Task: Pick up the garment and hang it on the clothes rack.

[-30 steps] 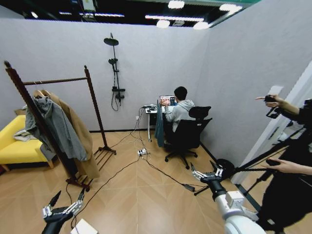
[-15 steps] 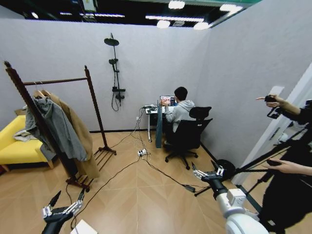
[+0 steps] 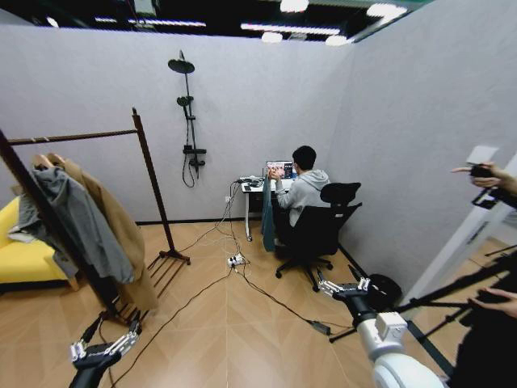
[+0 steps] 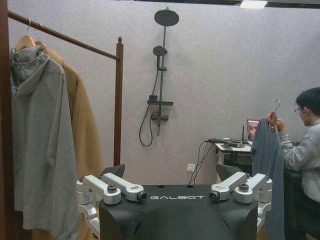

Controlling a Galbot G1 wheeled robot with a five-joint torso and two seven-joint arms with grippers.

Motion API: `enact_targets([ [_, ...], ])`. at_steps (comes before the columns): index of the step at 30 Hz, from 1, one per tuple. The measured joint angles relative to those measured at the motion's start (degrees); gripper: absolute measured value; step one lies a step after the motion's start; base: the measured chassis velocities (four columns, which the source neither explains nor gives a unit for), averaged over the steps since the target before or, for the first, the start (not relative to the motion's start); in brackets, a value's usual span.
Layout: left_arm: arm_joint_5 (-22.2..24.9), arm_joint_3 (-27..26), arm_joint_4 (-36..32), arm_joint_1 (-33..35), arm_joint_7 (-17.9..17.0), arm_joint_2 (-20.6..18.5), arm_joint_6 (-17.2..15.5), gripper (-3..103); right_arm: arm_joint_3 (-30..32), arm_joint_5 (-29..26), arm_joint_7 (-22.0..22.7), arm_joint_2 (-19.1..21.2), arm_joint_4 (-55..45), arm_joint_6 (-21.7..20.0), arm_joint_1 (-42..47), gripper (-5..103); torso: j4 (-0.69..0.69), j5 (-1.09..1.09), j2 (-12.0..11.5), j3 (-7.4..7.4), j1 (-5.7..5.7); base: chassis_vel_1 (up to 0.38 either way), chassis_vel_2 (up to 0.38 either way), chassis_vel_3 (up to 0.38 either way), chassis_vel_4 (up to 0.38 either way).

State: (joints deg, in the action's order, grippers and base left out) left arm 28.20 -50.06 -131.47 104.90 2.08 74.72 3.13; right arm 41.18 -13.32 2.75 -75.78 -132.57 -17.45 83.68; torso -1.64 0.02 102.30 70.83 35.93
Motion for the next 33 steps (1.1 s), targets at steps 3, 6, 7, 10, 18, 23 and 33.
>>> enact_targets([
  [3, 0.00, 0.00, 0.00, 0.00, 0.00, 0.00, 0.00, 100, -0.12, 0.04, -0.03, -0.11, -0.41, 0.00, 0.18, 100, -0.01, 0.00, 0.00, 0.00, 0.01, -0.312, 0.299, 0.318, -0.308],
  [6, 0.00, 0.00, 0.00, 0.00, 0.00, 0.00, 0.00, 100, -0.23, 0.13, -0.08, -0.15, -0.50, 0.00, 0.29, 100, -0.01, -0.04, 0.00, 0.00, 0.00, -0.345, 0.339, 0.329, -0.319],
  [7, 0.00, 0.00, 0.00, 0.00, 0.00, 0.00, 0.00, 100, -0.27, 0.16, -0.09, -0.16, -0.51, 0.01, 0.30, 100, -0.01, -0.05, 0.00, 0.00, 0.01, -0.338, 0.305, 0.314, -0.314],
  [10, 0.00, 0.00, 0.00, 0.00, 0.00, 0.00, 0.00, 100, -0.49, 0.24, -0.13, -0.13, -0.51, 0.03, 0.31, 100, 0.00, 0.03, -0.01, 0.01, 0.02, -0.321, 0.320, 0.315, -0.317],
  [18, 0.00, 0.00, 0.00, 0.00, 0.01, 0.00, 0.00, 100, -0.77, 0.30, -0.19, -0.07, -0.52, 0.10, 0.33, 100, 0.00, -0.03, 0.00, -0.01, 0.00, -0.314, 0.322, 0.335, -0.319],
  [23, 0.00, 0.00, 0.00, 0.00, -0.01, 0.00, 0.00, 100, -0.70, 0.31, -0.20, -0.01, -0.51, 0.32, 0.44, 100, 0.00, -0.01, 0.00, 0.00, 0.00, -0.323, 0.316, 0.330, -0.317],
  [33, 0.00, 0.00, 0.00, 0.00, 0.01, 0.00, 0.00, 100, -0.69, 0.44, -0.19, -0.02, 0.33, 0.72, 0.24, 100, 0.00, 0.03, -0.01, 0.01, 0.02, -0.322, 0.316, 0.333, -0.318],
])
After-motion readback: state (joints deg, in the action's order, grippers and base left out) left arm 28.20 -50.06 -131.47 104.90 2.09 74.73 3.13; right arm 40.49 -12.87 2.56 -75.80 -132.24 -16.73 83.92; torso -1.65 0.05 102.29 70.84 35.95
